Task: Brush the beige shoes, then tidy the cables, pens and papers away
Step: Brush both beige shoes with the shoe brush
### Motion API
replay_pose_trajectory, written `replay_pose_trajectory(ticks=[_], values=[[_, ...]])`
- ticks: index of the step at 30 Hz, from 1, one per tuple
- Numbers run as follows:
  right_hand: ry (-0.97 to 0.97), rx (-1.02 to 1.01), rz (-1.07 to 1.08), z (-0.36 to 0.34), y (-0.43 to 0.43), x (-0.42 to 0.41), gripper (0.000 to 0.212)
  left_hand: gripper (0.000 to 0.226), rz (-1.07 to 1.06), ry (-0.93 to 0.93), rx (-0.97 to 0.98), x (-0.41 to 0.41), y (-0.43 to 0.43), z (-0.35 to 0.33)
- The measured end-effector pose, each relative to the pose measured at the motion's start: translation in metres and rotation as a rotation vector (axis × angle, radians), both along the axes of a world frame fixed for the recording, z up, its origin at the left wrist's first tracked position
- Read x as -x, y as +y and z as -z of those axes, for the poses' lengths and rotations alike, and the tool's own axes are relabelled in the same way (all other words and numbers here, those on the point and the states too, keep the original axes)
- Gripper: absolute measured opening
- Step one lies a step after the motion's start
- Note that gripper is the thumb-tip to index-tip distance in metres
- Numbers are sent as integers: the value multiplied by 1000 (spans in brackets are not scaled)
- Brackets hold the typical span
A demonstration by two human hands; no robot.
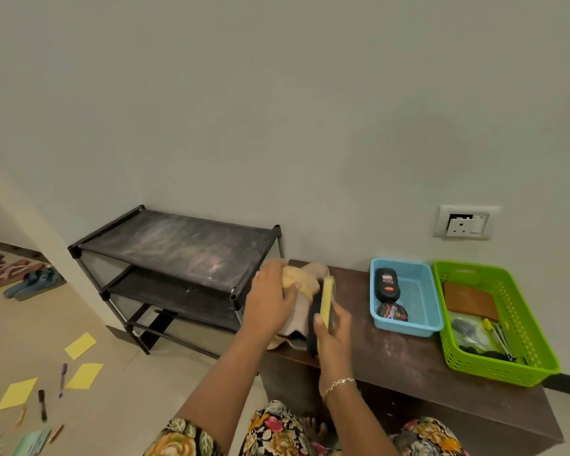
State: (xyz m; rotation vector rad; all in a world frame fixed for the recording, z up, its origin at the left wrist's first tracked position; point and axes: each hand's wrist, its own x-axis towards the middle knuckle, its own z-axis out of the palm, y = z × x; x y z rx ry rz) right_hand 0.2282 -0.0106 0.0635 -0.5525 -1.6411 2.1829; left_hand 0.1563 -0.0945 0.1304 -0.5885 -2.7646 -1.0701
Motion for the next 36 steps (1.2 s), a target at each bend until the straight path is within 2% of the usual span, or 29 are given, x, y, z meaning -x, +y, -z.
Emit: replay_pose_trajectory(ticks=[2, 4, 7, 11, 13, 17, 19, 21, 24, 28, 30, 36], values=[[141, -213, -12, -12, -8, 3, 39, 35, -24, 21, -5, 3, -1, 0], [180, -367, -21, -9, -12, 7, 42, 32, -27, 34, 7, 7, -3, -1], [110, -339, -31, 14, -8, 8, 40, 32, -40, 9, 53, 11, -11, 3], [-146, -333, -43, 51, 0, 12, 38, 35, -100, -35, 39, 13, -26, 7], [-164, -319, -38, 52, 0, 15, 36, 39, -88, -41, 43, 11, -28, 9], [-25, -266, -104, 34, -9, 14, 36, 54, -137, -51, 72, 12, -24, 12], [-82, -345, -94, 44, -6, 10, 38, 53, -161, -39, 77, 14, -23, 12], [-243, -382, -68, 63, 5, 6, 41, 52, -173, -36, 76, 14, -23, 13], [-378, -362, -44, 72, 18, 7, 38, 51, -168, -24, 84, 15, -22, 14], [-186, -329, -129, 50, 10, 19, 30, 52, -188, -24, 108, 18, -16, 12], [-177, -263, -155, 54, 9, 18, 34, 52, -194, -31, 122, 18, -16, 10], [-475, 44, -77, 106, 46, 10, 33, 54, -185, -7, 148, 15, -16, 12]])
